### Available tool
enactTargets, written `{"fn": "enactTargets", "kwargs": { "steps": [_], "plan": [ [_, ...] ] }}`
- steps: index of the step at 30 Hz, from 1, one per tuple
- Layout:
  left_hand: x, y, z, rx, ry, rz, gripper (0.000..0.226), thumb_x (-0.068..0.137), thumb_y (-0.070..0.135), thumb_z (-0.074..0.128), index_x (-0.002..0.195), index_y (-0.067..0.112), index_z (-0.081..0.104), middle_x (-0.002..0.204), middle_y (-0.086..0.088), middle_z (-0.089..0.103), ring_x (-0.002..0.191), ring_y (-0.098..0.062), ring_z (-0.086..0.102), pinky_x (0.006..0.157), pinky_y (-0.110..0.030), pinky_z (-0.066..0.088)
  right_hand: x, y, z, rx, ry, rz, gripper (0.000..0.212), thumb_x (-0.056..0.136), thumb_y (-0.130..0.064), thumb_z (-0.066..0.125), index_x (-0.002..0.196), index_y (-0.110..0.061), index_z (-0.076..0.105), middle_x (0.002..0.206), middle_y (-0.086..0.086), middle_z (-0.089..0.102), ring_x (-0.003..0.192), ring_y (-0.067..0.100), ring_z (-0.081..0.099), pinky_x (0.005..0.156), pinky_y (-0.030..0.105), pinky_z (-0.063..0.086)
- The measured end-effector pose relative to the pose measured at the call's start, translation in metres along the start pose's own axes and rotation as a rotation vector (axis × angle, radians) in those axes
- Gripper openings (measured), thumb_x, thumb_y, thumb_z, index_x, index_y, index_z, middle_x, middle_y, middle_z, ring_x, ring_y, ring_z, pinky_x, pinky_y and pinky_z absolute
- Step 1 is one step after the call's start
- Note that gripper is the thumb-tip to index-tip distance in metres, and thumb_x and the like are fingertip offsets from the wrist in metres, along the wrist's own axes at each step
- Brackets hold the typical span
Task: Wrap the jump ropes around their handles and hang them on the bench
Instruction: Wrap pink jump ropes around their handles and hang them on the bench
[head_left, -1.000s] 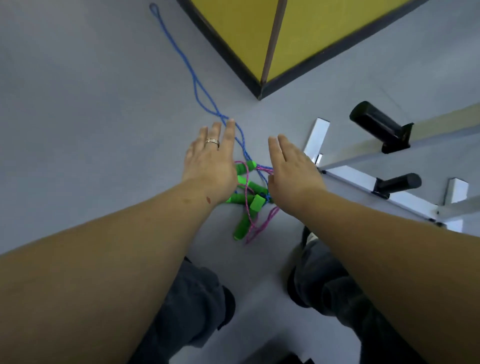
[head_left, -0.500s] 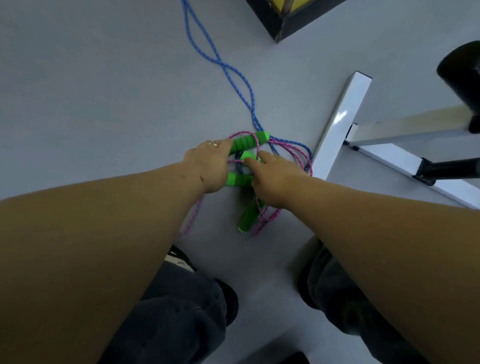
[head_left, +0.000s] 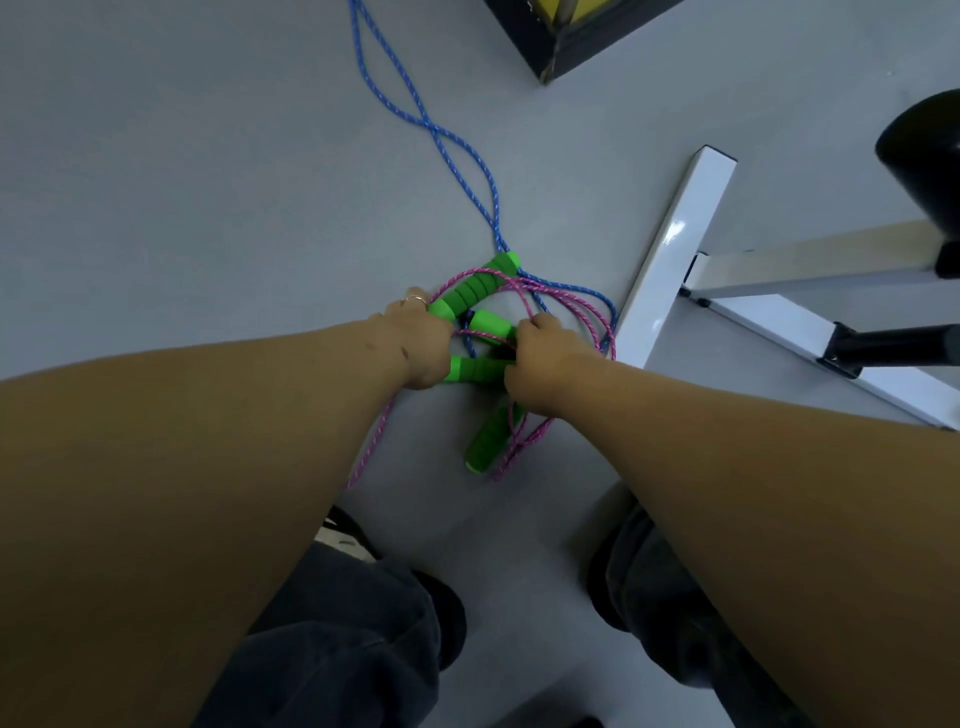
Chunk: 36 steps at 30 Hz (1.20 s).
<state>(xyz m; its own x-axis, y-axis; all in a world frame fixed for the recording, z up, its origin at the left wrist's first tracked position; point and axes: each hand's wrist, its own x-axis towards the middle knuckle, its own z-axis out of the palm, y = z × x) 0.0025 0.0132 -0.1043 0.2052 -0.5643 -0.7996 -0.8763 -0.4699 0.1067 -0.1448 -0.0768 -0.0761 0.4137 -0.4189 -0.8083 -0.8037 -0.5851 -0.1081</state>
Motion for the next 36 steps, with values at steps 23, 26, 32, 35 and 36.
{"fn": "enactTargets", "kwargs": {
  "steps": [23,26,32,35,36],
  "plan": [
    [-0.264,0.057,-0.221,-1.223,0.748,0.38,0.046,0.073,0.03,0.063,0.119,0.031,0.055,0.107,-0.005,0.068,0.097,-0.022,0.067,0.098,-0.047,0.055,-0.236,-0.049,-0.189,0.958,0.598,-0.468,0.018,0.094,-0.024,0.052,0.112,-0.021,0.05,0.085,0.003,0.06,0.077,0.023,0.059,0.068,0.039,0.048],
    [-0.314,0.085,-0.231,-1.348,0.703,0.502,0.049,0.08,0.042,0.064,0.121,0.016,0.062,0.122,-0.022,0.067,0.112,-0.03,0.069,0.107,-0.059,0.049,-0.298,-0.052,-0.214,1.113,0.623,-0.589,0.021,0.087,-0.022,0.048,0.107,-0.022,0.052,0.082,0.0,0.058,0.077,0.02,0.057,0.067,0.04,0.047],
    [-0.388,0.114,-0.242,-1.531,0.63,0.71,0.031,0.104,0.034,0.057,0.13,0.017,0.059,0.11,-0.007,0.075,0.095,-0.012,0.072,0.075,-0.029,0.057,-0.393,-0.049,-0.235,1.156,0.784,-0.899,0.042,0.086,0.0,0.052,0.112,-0.03,0.067,0.094,0.005,0.07,0.083,0.019,0.066,0.069,0.036,0.055],
    [-0.404,0.115,-0.243,-1.535,0.661,0.715,0.043,0.09,0.035,0.063,0.128,0.016,0.061,0.103,-0.005,0.071,0.091,-0.015,0.069,0.077,-0.031,0.054,-0.408,-0.044,-0.232,0.978,0.892,-0.897,0.053,0.083,-0.004,0.061,0.121,-0.039,0.067,0.113,-0.003,0.066,0.101,0.005,0.064,0.079,0.02,0.052],
    [-0.408,0.114,-0.243,-1.523,0.691,0.714,0.041,0.086,0.036,0.063,0.124,0.018,0.064,0.1,-0.005,0.068,0.09,-0.018,0.065,0.08,-0.034,0.052,-0.406,-0.04,-0.229,0.982,0.893,-0.889,0.055,0.082,-0.006,0.065,0.124,-0.042,0.065,0.119,-0.007,0.063,0.107,0.0,0.06,0.081,0.013,0.048]
  ]
}}
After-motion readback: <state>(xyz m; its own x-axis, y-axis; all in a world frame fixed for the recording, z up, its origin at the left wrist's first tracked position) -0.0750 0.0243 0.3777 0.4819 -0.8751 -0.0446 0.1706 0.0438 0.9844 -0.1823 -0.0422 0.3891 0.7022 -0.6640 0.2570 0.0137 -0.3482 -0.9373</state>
